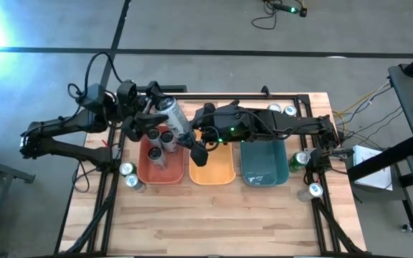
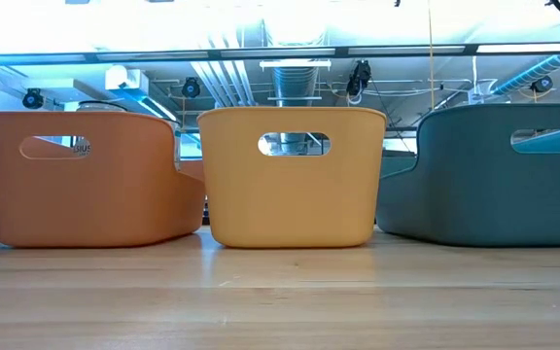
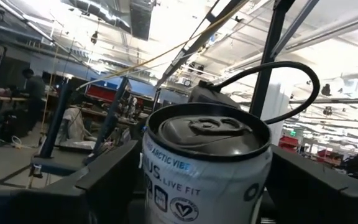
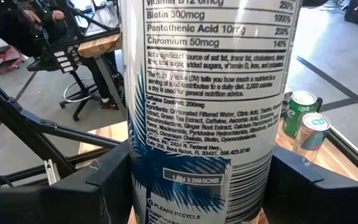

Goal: Sort soda cans
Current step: Put the white soda can into the orange bin

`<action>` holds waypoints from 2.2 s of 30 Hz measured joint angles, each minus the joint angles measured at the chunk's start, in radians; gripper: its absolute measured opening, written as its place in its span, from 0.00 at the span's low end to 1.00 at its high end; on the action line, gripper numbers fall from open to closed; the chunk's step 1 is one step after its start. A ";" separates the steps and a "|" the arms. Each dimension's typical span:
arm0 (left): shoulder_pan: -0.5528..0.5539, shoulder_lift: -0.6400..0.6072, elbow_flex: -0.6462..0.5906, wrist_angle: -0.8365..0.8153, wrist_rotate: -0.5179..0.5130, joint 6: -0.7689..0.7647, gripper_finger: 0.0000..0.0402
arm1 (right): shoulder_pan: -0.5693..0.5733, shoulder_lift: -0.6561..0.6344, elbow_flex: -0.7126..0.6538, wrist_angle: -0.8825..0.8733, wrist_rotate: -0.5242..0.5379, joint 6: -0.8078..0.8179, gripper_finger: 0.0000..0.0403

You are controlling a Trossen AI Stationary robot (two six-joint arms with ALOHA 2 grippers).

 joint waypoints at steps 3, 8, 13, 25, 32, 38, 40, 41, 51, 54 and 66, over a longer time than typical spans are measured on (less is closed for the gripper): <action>0.000 -0.001 0.000 0.013 0.000 0.007 0.68 | 0.000 0.000 0.000 0.000 -0.001 0.000 0.63; 0.000 -0.001 0.000 0.014 0.000 0.009 0.58 | 0.000 0.000 0.000 0.000 0.000 0.009 0.64; -0.001 -0.008 0.000 -0.015 -0.034 0.006 0.58 | 0.000 -0.002 0.000 -0.004 -0.009 0.001 0.70; -0.032 -0.057 -0.033 -0.263 -0.251 0.141 0.58 | 0.007 -0.095 0.005 0.000 0.023 -0.019 0.87; -0.201 -0.079 -0.145 -0.267 -0.464 0.178 0.58 | 0.009 -0.144 0.003 -0.059 0.134 -0.042 0.85; -0.416 -0.104 -0.308 -0.196 -0.802 0.181 0.58 | 0.009 -0.152 0.003 -0.079 0.189 -0.053 0.82; -0.482 -0.109 -0.374 -0.118 -0.910 0.174 0.58 | 0.008 -0.148 0.002 -0.081 0.212 -0.060 0.81; -0.509 -0.109 -0.407 -0.069 -0.966 0.172 0.58 | 0.008 -0.145 0.002 -0.077 0.226 -0.064 0.80; -0.649 -0.031 -0.557 0.048 -1.349 0.187 0.58 | 0.006 -0.135 0.002 -0.083 0.265 -0.069 0.75; -0.652 0.003 -0.560 0.044 -1.354 0.187 0.58 | 0.005 -0.135 -0.003 -0.085 0.265 -0.071 0.74; -0.699 0.151 -0.586 0.044 -1.453 0.153 0.58 | 0.006 -0.134 -0.013 -0.165 0.264 -0.053 0.70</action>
